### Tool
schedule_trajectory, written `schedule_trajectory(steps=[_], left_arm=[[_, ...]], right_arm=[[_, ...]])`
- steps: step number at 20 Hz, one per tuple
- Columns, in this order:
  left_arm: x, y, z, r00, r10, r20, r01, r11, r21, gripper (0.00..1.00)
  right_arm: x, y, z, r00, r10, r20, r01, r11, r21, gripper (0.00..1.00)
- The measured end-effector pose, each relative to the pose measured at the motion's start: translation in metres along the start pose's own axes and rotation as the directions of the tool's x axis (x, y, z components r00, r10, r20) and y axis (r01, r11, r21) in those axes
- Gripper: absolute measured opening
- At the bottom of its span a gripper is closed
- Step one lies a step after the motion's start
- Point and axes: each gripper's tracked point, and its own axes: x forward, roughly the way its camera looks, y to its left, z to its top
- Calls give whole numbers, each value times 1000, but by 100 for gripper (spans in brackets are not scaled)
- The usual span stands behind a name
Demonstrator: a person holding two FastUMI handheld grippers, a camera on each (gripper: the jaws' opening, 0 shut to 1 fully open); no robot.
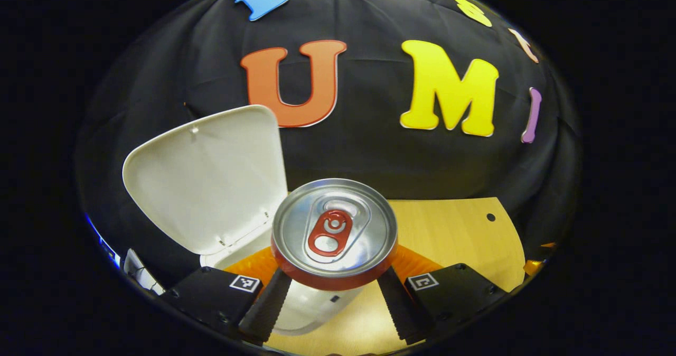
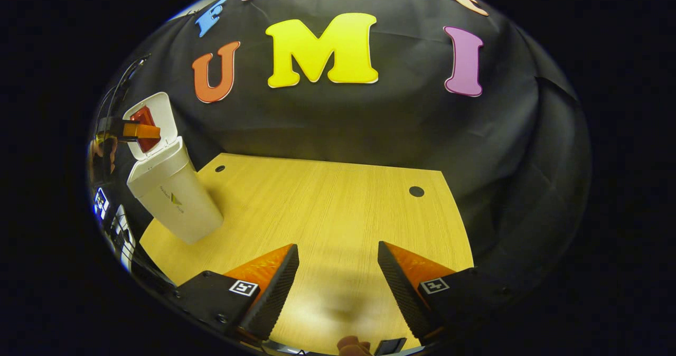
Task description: Press the lid of the desktop garbage bin to open it, pick up the crumpled paper on the desktop and throw it into the bin, then pick up the pop can on the desktop and drop it into the bin, and finally close the garbage bin lid.
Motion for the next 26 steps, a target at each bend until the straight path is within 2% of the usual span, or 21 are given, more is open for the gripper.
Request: schedule_trajectory(steps=[4, 8, 11, 14, 16, 20, 23, 26], left_arm=[[27, 26, -23, 996, 59, -62, -61, 997, -37, 87], [40, 35, -41, 994, 67, -91, -73, 996, -60, 87], [39, 39, -47, 991, 82, -104, -91, 993, -78, 88], [29, 31, -41, 995, 52, -85, -58, 996, -72, 88], [19, 33, -32, 994, 83, -67, -86, 996, -39, 88], [-11, 19, 14, 996, 83, 27, -84, 996, 28, 87], [-38, 15, 73, 982, 114, 152, -131, 985, 111, 90], [-56, 16, 120, 956, 134, 260, -157, 985, 70, 92]], right_arm=[[3, 17, -2, 1000, 5, -13, -5, 1000, -19, 95], [6, 30, -10, 999, 17, -35, -18, 999, -49, 95], [8, 34, -18, 998, 25, -62, -29, 998, -63, 95], [6, 37, -18, 997, 44, -61, -48, 997, -66, 95], [6, 38, -22, 996, 57, -65, -62, 995, -77, 95], [5, 35, -24, 994, 81, -71, -87, 992, -92, 94], [0, 32, -18, 994, 97, -58, -102, 990, -99, 95], [0, 28, -20, 994, 97, -59, -103, 989, -103, 95]])
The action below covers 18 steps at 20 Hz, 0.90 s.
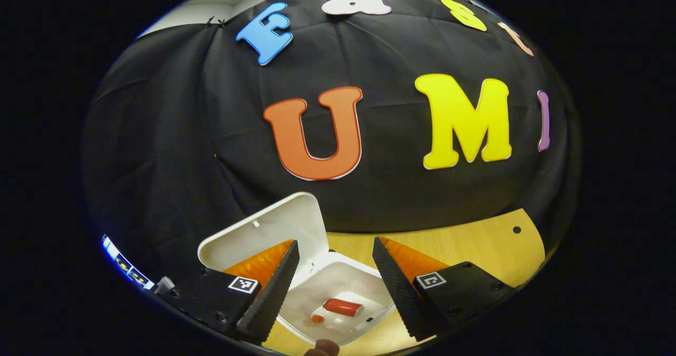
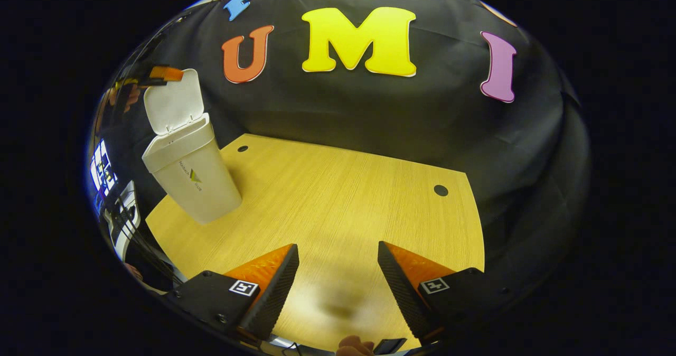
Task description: Press the lid of the desktop garbage bin to open it, pick up the crumpled paper on the desktop and throw it into the bin, then pick up the pop can on the desktop and drop it into the bin, and finally close the garbage bin lid.
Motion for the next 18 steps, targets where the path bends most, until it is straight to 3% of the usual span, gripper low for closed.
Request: schedule_trajectory(steps=[4, 8, 13, 18], left_arm=[[11, 22, 37, 994, 64, 85, -61, 997, -35, 95], [35, 75, 60, 967, 223, 123, -200, 964, -174, 96], [74, 112, 10, 939, 343, -15, -334, 904, -267, 97], [87, 112, -25, 931, 348, -111, -364, 873, -323, 98]], right_arm=[[1, 1, -11, 1000, 0, -29, 1, 1000, 32, 95], [3, 7, -19, 999, -9, -45, 12, 999, 52, 95], [2, 9, -23, 998, -35, -55, 38, 997, 66, 95], [3, 12, -40, 994, -30, -102, 42, 993, 113, 94]])
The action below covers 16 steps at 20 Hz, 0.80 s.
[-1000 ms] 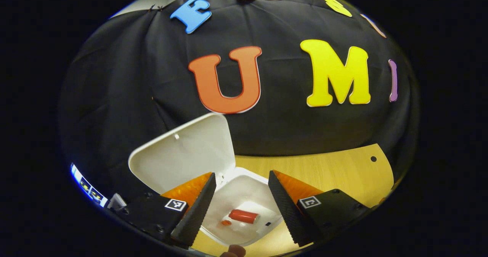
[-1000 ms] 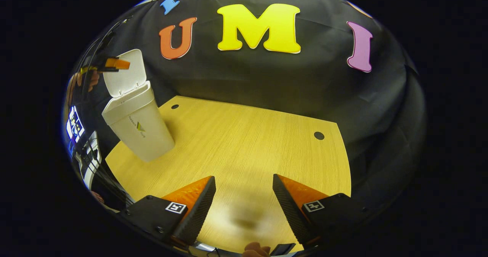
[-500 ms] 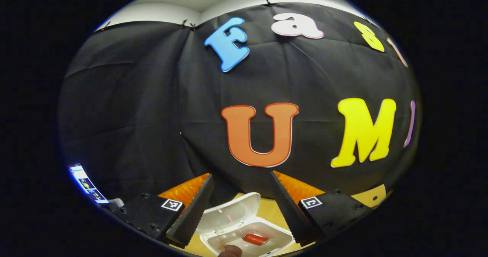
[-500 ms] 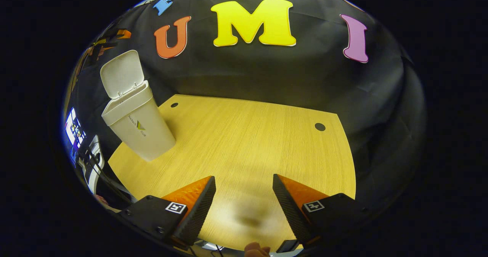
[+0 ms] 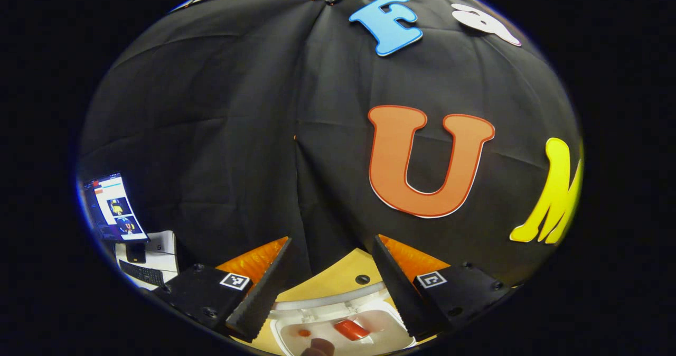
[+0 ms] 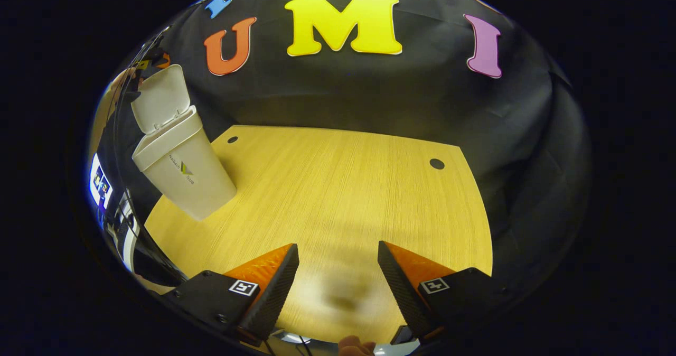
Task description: Press the lid of the desktop garbage bin to open it, pick up the crumpled paper on the desktop and throw it into the bin, then pick up the pop can on the desktop and drop it into the bin, and finally close the garbage bin lid.
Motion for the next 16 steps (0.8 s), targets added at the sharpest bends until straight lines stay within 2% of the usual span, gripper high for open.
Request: schedule_trajectory(steps=[7, 12, 16], left_arm=[[-29, -1, -21, 997, 22, -68, -23, 1000, -9, 100], [-70, -7, -57, 993, 42, -110, -41, 999, 6, 100], [-96, -15, -91, 987, 40, -153, -39, 999, 13, 100]], right_arm=[[1, 3, -2, 999, 40, -1, -40, 999, -25, 94], [-2, 0, -9, 996, 87, -1, -87, 995, -51, 95], [-4, -6, -15, 993, 121, -6, -121, 992, -16, 95]])
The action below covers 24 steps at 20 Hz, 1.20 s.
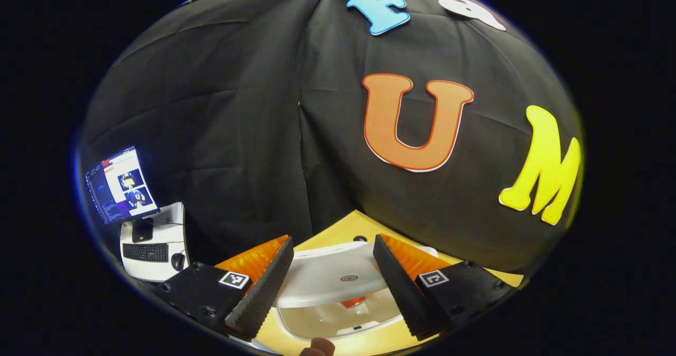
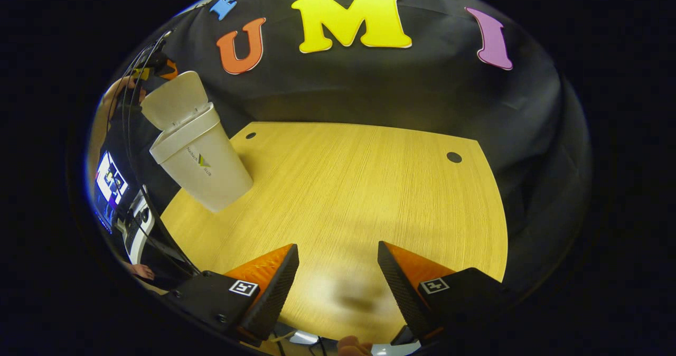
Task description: Press the lid of the desktop garbage bin to open it, pick up the crumpled paper on the desktop and throw it into the bin, then pick up the pop can on the desktop and drop it into the bin, and finally close the garbage bin lid.
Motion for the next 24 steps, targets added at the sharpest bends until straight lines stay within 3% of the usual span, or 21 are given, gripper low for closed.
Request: schedule_trajectory(steps=[3, 13, 24], left_arm=[[-10, -3, -20, 1000, 8, 8, -8, 1000, 11, 100], [-13, -17, -125, 980, -10, -198, 29, 995, 91, 98], [-3, -14, -129, 985, -28, -168, 31, 999, 18, 100]], right_arm=[[-5, -6, -4, 1000, 11, 3, -11, 1000, -28, 95], [-5, -14, -21, 999, 29, -28, -31, 999, -44, 95], [7, 5, -25, 998, 40, -42, -41, 999, -35, 94]])
